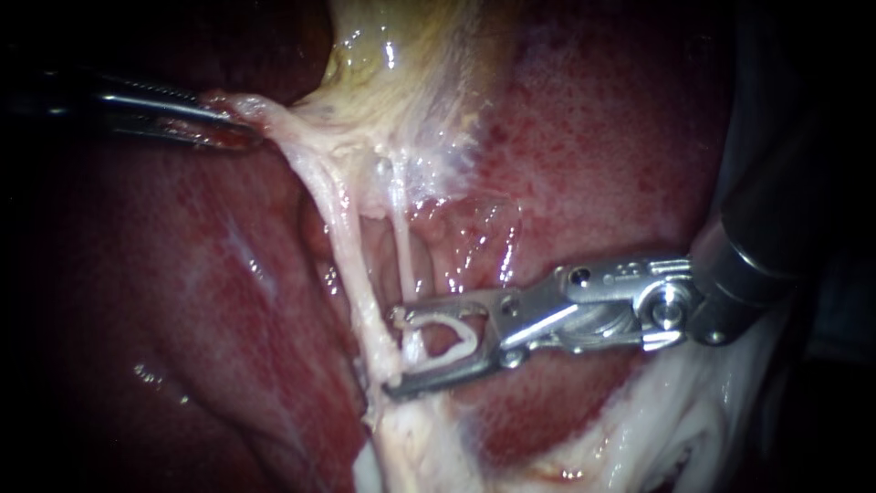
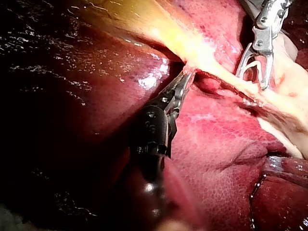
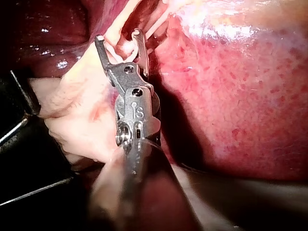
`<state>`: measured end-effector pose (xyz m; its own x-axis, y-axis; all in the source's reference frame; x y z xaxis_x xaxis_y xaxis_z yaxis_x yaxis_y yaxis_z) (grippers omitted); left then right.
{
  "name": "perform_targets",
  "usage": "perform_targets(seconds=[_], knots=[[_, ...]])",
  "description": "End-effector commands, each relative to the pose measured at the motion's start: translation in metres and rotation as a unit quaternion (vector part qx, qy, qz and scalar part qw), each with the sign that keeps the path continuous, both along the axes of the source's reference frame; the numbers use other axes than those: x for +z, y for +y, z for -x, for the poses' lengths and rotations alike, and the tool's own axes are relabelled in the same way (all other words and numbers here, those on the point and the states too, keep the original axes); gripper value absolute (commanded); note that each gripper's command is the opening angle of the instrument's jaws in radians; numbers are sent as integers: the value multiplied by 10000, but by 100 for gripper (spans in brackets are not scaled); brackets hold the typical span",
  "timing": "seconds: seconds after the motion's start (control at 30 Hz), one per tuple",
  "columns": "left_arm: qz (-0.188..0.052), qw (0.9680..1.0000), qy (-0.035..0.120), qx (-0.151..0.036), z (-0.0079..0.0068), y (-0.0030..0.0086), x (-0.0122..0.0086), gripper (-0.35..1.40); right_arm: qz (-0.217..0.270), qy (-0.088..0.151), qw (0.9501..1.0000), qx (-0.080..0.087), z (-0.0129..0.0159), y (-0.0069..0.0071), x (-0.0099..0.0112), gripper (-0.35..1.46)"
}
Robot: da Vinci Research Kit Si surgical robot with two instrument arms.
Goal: Clipping first clip left tube
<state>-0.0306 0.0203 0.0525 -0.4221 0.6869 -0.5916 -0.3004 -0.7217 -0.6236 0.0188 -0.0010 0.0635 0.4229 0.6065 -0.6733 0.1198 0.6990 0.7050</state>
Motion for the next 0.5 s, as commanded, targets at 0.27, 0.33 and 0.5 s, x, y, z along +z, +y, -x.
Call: perform_targets(seconds=[0.27, 0.33, 0.5], knots=[[-6, 10000, -6, 8, 1, 0, 0, -35, 10, 36, 10000, 40, -11, -4, 7, 48], [-6, 10000, -6, 7, 1, 0, 0, -35, -27, 93, 9999, 106, -17, -4, 5, 48], [-5, 10000, -4, 5, 2, 0, 0, -35, -146, 249, 9995, 112, -33, -7, 0, 48]])
